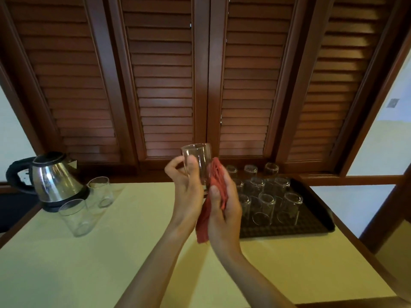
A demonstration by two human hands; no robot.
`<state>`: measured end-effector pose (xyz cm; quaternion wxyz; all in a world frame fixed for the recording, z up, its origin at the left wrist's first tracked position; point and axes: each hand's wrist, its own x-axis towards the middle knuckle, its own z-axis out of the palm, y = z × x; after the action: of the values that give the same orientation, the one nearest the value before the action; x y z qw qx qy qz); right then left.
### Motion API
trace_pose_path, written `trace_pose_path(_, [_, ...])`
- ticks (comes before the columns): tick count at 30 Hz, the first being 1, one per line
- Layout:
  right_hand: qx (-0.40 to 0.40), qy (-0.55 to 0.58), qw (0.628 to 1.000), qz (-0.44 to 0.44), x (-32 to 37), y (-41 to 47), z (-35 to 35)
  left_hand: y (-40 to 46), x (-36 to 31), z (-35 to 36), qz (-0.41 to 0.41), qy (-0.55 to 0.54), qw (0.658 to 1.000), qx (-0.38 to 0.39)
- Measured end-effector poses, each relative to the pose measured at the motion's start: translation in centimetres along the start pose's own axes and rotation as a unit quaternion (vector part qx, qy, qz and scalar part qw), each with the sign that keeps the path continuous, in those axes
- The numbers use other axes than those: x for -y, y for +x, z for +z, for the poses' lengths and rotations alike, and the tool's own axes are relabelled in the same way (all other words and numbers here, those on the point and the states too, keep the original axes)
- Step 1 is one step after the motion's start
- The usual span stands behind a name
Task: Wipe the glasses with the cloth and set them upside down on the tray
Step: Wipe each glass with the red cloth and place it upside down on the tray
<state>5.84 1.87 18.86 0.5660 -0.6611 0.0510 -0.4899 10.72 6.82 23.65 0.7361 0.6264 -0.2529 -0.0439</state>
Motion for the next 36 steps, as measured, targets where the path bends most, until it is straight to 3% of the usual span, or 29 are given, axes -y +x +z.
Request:
trace_pose_path(3, [-0.034,0.015,0.999,0.038,-0.4,3.9,-1.0,-1.4,1.0,0.8,-0.012,0.003,0.999,0.035])
trace_pose_path(7, [0.010,-0.025,1.000,-0.012,-0.2,1.5,-0.4,0.6,1.1,-0.2,-0.042,-0.015,0.999,-0.026])
trace_pose_path(9, [0.025,-0.033,0.999,-0.034,-0.4,-0.1,-0.3,0.9,1.0,-0.7,-0.036,-0.022,0.999,-0.020])
trace_pose_path(13, [-0.042,-0.025,0.999,-0.003,-0.6,3.7,-1.0,-1.3,1.9,0.0,-0.045,-0.011,0.999,0.016])
trace_pose_path(16, [0.013,-0.044,0.998,-0.039,-0.2,1.2,-0.4,-0.2,1.6,-0.5,-0.065,-0.048,0.997,-0.008])
trace_pose_path(18, [0.033,-0.039,0.997,-0.060,-0.2,-0.8,-0.2,0.8,1.0,-1.0,-0.048,-0.036,0.998,0.007])
trace_pose_path(23, [-0.023,-0.034,0.998,-0.049,-0.1,4.6,-1.0,-1.0,1.8,-0.5,-0.061,-0.021,0.995,0.081])
trace_pose_path(28, [0.055,-0.024,0.997,-0.040,-0.3,-0.3,-0.5,1.3,1.0,-1.7,-0.062,-0.096,0.993,0.025])
trace_pose_path(33, [-0.021,0.002,1.000,-0.020,-0.1,4.7,-0.6,0.0,1.8,-1.0,-0.154,-0.109,0.981,0.054])
trace_pose_path(36, [0.023,0.007,1.000,-0.008,0.2,1.6,0.1,1.2,0.4,-1.4,-0.079,-0.076,0.993,0.036])
